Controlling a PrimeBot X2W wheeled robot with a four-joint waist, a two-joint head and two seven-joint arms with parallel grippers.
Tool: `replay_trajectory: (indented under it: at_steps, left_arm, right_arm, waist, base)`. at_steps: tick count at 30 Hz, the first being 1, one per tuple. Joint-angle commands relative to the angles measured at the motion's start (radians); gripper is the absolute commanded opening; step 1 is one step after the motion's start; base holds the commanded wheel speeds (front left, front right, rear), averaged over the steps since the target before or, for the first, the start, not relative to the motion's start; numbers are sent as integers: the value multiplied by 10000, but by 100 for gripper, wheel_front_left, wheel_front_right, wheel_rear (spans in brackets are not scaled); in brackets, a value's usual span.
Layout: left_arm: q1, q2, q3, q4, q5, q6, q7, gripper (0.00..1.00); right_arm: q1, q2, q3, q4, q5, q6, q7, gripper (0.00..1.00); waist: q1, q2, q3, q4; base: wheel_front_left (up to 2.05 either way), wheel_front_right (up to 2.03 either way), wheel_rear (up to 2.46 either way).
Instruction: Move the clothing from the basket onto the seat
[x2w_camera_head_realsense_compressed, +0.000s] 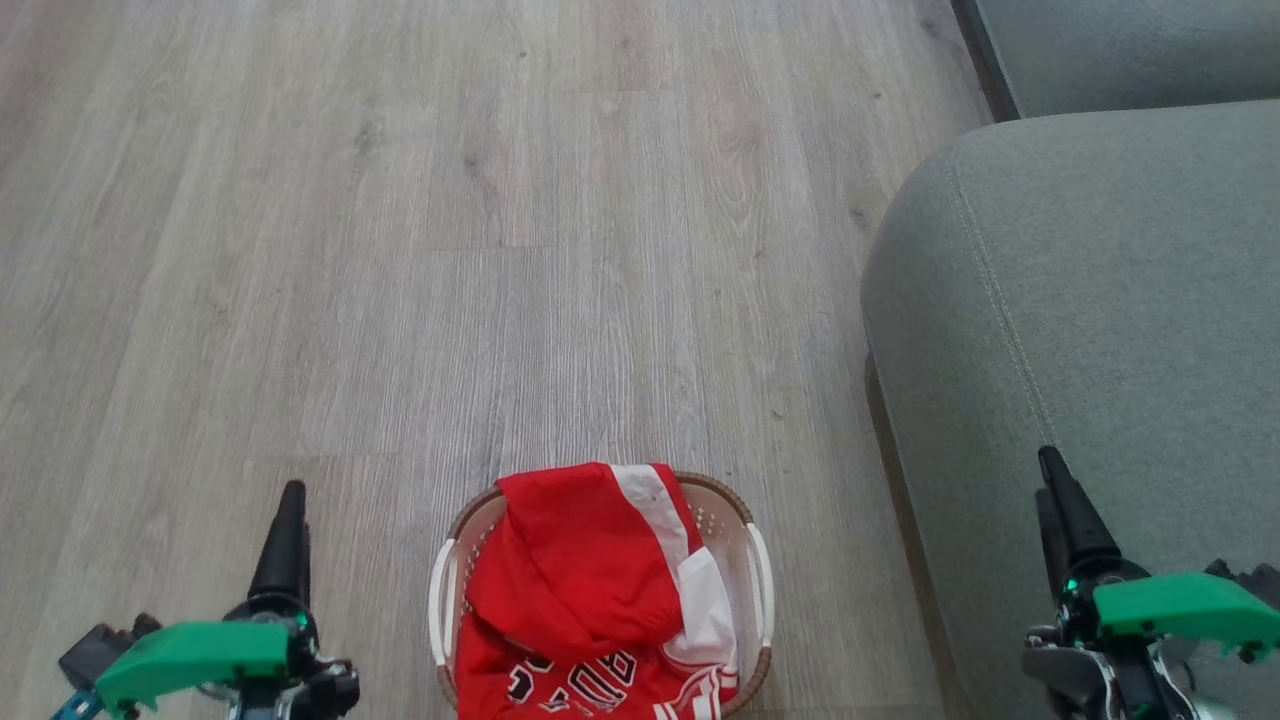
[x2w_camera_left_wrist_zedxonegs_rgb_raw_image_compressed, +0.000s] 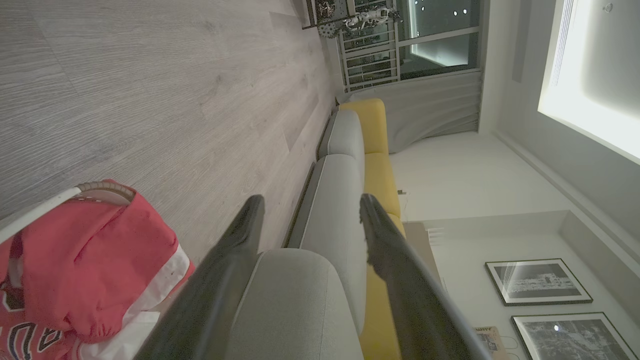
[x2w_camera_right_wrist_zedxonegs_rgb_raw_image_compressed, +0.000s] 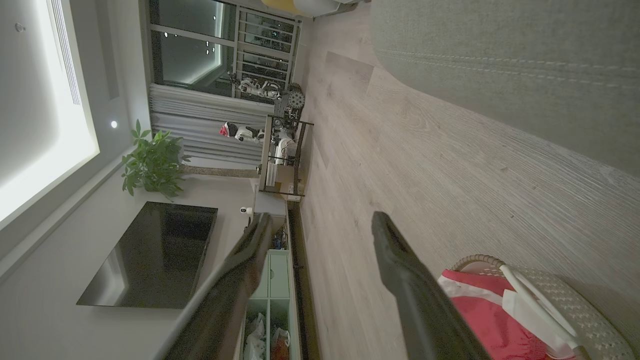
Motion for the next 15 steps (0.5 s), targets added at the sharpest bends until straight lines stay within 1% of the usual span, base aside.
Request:
replay_trajectory:
  at_steps: [1,11,15]
  left_arm:
    - [-548,106,22,-412,138,34,-61,100]
    - [-586,118,-284,-832,1749,431,-353,100]
    - [-607,123,-460,-913,2672,502,-471,100]
  right_arm:
    - [-521,-195,69,-435,-120,0,-97,100]
    - [-601,-370,395,-975,-1511,-1,-393,100]
    - [-624,-484,550,-1138,-2136,-1,-511,100]
  waist:
    - [0,0,2,1]
    - [0,0,35,-1]
    - [0,0,48,-4]
  base:
    - [0,0,0]
    - [0,0,0]
    - [0,0,0]
